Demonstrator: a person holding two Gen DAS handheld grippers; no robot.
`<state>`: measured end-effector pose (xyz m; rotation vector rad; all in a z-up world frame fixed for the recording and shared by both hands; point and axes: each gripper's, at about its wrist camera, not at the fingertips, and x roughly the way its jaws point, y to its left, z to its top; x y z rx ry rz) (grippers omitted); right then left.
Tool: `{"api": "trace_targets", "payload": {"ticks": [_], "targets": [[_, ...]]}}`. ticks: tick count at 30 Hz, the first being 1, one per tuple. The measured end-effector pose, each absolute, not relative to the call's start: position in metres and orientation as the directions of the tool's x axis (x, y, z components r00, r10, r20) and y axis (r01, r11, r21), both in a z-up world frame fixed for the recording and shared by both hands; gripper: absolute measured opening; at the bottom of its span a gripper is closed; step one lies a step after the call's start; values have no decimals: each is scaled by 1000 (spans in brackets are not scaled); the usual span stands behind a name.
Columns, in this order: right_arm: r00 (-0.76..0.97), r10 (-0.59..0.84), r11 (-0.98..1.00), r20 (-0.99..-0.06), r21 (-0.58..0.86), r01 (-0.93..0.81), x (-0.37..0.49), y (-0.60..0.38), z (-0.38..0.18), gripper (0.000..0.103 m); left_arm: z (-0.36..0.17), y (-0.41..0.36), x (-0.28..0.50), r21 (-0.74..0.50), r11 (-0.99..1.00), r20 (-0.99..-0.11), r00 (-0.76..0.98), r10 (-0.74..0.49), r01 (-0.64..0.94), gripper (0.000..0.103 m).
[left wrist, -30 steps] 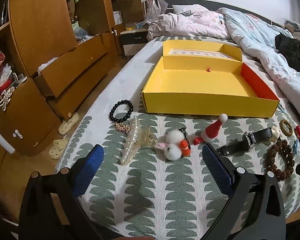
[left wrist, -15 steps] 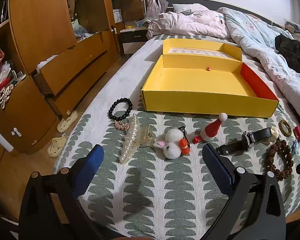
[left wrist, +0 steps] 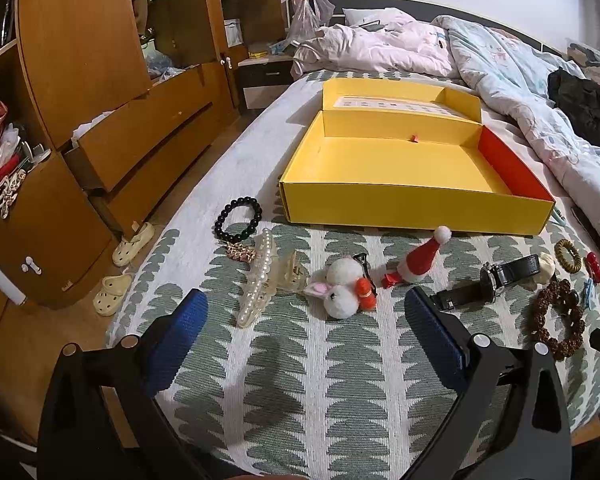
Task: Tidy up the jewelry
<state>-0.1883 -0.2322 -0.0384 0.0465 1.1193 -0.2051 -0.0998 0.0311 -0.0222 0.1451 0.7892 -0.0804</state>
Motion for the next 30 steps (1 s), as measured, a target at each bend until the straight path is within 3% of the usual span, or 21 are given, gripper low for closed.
{"api": "trace_targets", "payload": {"ticks": [30], "targets": [[410,-147,978,-900,-69,198,-188,-234,-41,85,-25,25,-100,97,989,-725,689,-6,112,97]]}}
